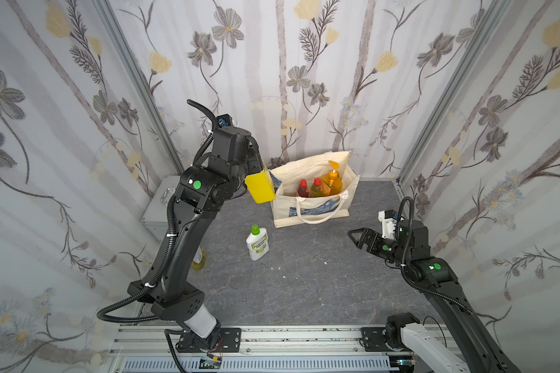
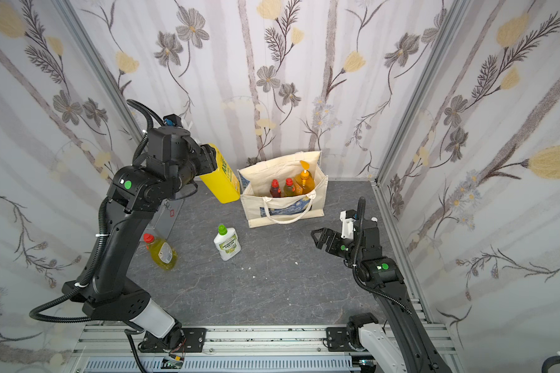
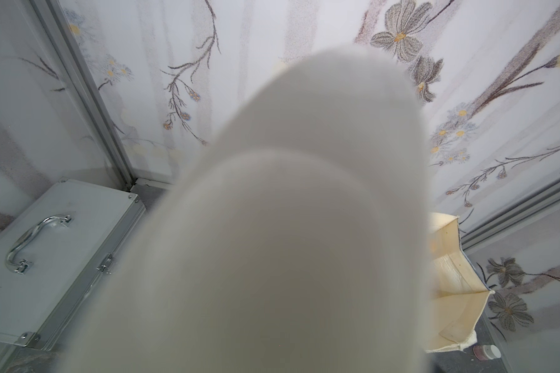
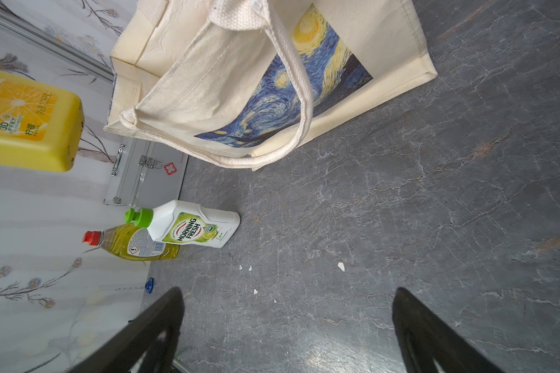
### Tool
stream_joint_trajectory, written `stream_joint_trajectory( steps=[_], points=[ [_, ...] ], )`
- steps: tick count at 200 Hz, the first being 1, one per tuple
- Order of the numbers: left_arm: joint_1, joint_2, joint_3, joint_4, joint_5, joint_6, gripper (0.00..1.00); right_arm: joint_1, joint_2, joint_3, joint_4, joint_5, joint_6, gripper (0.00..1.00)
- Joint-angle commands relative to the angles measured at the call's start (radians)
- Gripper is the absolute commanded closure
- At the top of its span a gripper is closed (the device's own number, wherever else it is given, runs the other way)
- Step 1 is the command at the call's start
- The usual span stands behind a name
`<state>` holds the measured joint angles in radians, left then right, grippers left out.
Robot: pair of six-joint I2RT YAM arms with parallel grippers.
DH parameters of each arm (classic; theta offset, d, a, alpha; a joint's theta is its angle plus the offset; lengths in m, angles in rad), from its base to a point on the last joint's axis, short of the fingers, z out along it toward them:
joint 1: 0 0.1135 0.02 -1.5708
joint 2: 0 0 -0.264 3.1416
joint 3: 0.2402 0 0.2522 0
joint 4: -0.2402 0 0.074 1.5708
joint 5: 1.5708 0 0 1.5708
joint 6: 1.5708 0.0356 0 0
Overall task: Pack dish soap into the shopping bag
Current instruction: Place the bottle of dish soap in the shopping bag.
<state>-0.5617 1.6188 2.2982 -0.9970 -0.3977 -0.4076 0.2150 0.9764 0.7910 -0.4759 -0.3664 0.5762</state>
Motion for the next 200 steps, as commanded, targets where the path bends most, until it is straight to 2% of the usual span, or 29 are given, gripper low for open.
stream_joint_trajectory(
  steps=[1, 61, 138, 200],
  points=[
    [-0.001, 0.007, 0.038, 0.295, 0.003, -0.066, 0.64, 0.000, -0.002, -0.002, 0.029, -0.011, 0.006, 0.00],
    [-0.027, 0.112, 0.144, 0.294, 0.035, -0.076, 0.65, -0.001, -0.007, -0.007, 0.028, -0.008, 0.007, 0.00],
    [-0.049, 0.282, 0.365, 0.279, 0.073, -0.081, 0.66, -0.007, -0.032, -0.036, 0.015, -0.009, 0.006, 0.00],
    [-0.052, 0.334, 0.374, 0.323, 0.072, -0.083, 0.66, -0.015, -0.031, -0.032, 0.008, -0.006, 0.005, 0.00]
  ],
)
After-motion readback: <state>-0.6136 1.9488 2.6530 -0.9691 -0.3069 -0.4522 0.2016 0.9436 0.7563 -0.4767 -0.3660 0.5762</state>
